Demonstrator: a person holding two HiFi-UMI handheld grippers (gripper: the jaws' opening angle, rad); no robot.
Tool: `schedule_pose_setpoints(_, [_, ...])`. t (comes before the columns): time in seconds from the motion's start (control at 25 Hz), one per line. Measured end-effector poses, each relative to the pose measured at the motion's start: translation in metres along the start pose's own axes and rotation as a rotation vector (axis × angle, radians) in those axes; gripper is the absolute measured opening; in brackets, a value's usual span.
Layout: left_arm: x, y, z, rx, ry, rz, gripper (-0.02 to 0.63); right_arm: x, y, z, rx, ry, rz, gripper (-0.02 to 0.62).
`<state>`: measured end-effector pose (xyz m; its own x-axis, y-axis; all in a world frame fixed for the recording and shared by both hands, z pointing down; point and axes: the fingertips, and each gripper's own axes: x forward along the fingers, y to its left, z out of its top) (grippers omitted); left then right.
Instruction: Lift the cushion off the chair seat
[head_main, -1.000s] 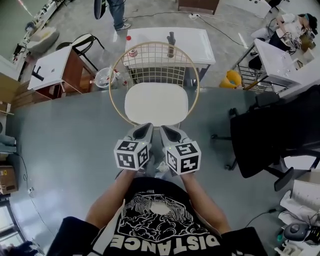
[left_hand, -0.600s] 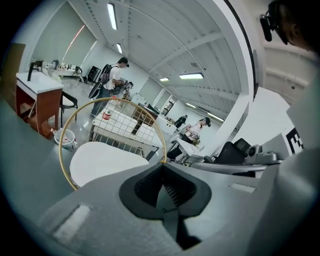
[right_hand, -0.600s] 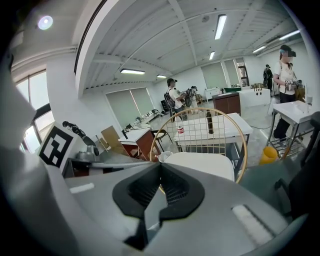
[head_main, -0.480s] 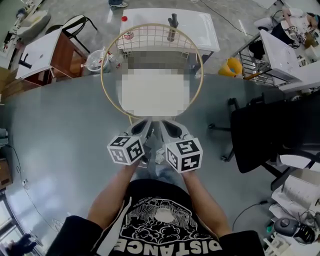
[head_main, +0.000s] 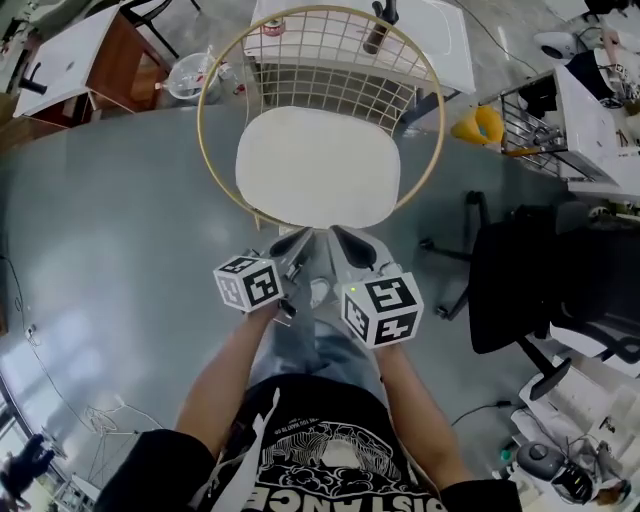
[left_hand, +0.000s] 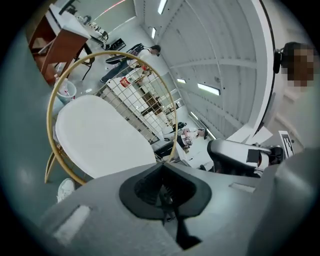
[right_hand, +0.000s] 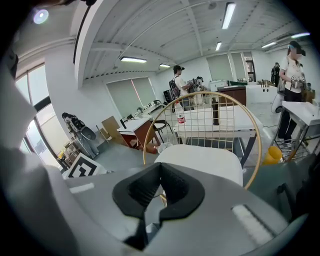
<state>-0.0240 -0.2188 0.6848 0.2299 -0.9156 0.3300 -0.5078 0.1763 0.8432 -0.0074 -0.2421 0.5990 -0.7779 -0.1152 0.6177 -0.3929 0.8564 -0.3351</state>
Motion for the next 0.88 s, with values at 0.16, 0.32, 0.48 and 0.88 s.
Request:
schedule_pose_setpoints(0.16, [-0.001,0.035,-0.012,-0.094,-0.008,0.009,0.01,0.015,0.002,-0.006,0.004,0.022,0.014,0.0])
schedule_pose_setpoints(0.32, [-0.006,0.065,-0.023,-0.159,-0.014,0.029,0.046,0.025,0.003,-0.011,0.014,0.033,0.022,0.0])
schedule_pose_setpoints(0.48, [-0.004,0.086,-0.043,-0.218,0.008,0.025,0.102,0.026,0.0,-0.018,0.038,0.047,0.03,0.0])
schedule_pose_setpoints(0.88, [0.018,0.121,-0.05,-0.369,-0.047,-0.011,0.21,0.032,-0.004,-0.035,0.026,0.099,0.024,0.0])
